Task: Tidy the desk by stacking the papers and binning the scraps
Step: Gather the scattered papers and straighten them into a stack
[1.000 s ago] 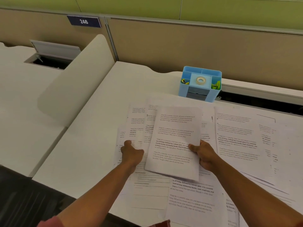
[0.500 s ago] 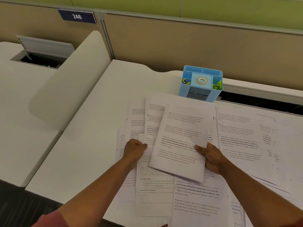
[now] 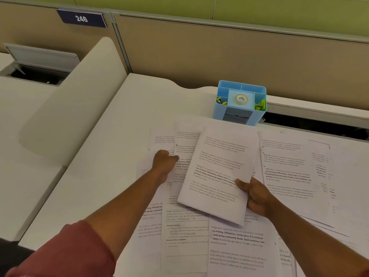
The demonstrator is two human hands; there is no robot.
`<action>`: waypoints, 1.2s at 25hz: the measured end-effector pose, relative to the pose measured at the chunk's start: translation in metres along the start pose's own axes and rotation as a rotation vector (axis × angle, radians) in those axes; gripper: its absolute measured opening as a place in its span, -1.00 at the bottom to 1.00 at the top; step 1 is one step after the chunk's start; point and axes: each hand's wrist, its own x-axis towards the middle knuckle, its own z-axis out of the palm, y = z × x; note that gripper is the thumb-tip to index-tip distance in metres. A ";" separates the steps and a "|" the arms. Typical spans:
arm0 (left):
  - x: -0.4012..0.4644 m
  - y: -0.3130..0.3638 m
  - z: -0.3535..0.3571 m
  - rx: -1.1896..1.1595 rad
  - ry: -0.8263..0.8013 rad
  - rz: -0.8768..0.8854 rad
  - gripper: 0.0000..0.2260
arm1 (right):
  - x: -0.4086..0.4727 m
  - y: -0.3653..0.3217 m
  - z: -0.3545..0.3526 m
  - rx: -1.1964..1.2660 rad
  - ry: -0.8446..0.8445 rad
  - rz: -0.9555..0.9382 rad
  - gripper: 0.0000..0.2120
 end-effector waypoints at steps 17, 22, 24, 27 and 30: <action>-0.037 -0.066 -0.030 0.307 0.039 0.080 -0.76 | -0.001 -0.003 -0.003 0.068 -0.022 -0.033 -0.61; -0.072 -0.087 -0.028 0.423 0.062 0.115 -0.81 | 0.002 0.000 -0.003 0.014 0.011 -0.026 -0.59; -0.083 -0.086 -0.024 0.379 0.094 0.130 -0.73 | 0.002 0.001 -0.001 -0.009 0.018 -0.031 -0.59; -0.095 -0.081 -0.019 0.250 0.088 0.099 -0.75 | 0.001 0.002 0.001 -0.024 0.043 -0.041 -0.61; -0.099 -0.078 -0.020 0.064 0.042 0.017 -0.92 | 0.002 0.002 0.001 -0.021 0.065 -0.037 -0.60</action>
